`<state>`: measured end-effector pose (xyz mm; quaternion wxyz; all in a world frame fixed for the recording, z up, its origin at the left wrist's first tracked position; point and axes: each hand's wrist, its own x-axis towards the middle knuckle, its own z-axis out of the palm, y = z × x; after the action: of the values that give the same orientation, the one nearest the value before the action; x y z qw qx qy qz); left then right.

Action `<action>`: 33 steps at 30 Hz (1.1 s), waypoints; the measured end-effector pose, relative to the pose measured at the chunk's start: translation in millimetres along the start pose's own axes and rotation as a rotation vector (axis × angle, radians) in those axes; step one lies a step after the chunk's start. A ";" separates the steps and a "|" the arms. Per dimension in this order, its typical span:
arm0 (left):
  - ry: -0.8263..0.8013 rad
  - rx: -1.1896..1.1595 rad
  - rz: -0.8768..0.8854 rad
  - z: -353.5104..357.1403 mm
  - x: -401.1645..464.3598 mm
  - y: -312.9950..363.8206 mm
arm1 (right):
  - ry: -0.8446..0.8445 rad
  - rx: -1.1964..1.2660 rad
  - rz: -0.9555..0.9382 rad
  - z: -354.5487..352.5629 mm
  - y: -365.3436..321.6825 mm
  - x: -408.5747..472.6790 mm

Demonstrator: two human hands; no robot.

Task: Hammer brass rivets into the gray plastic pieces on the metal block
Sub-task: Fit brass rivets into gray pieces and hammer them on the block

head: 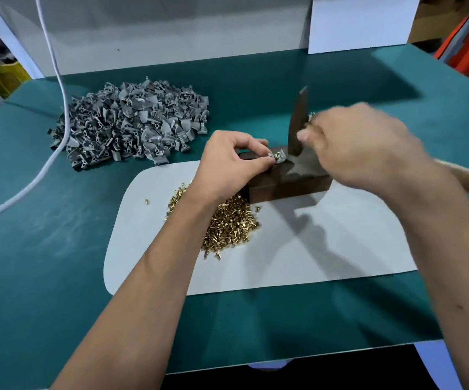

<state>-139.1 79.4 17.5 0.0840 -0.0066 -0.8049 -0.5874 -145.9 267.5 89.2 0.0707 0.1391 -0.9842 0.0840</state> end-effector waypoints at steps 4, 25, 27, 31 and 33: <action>-0.007 0.014 -0.010 -0.6 2.1 -1.6 | 0.357 0.274 -0.034 -2.1 -5.8 -3.9; 0.002 0.015 -0.032 -0.7 -0.4 1.1 | 0.339 0.213 -0.011 -3.3 -17.3 1.8; -0.004 -0.010 -0.024 -1.5 -0.7 0.9 | 0.025 0.107 -0.008 7.3 -19.1 -2.9; -0.005 0.012 -0.027 -2.2 -1.6 2.7 | 0.071 0.030 0.023 -8.2 -13.2 3.5; -0.002 0.015 -0.033 -1.6 -0.5 1.8 | 0.368 0.210 0.016 -9.9 -11.9 3.7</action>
<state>-138.2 78.5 19.5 0.0733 0.0066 -0.8093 -0.5828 -144.9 257.1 101.3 0.2337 0.1201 -0.9416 0.2105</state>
